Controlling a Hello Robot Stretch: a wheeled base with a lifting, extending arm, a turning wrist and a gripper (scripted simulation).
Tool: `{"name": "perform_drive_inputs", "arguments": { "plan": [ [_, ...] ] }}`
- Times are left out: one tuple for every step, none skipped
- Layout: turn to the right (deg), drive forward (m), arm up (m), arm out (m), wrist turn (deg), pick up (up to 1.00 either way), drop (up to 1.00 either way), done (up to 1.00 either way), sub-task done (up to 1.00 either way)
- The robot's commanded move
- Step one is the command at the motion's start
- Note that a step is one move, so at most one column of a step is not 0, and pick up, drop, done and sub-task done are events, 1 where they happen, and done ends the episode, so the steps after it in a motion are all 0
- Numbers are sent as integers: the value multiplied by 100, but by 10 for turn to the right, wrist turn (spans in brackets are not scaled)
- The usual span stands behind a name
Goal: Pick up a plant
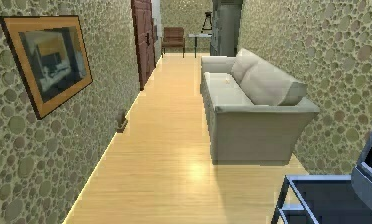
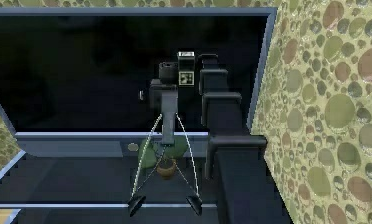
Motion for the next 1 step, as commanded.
{"name": "perform_drive_inputs", "arguments": {
  "plan": [
    [0, 0, 0, 0, 450, 0, 0, 0, 0]
  ]
}}
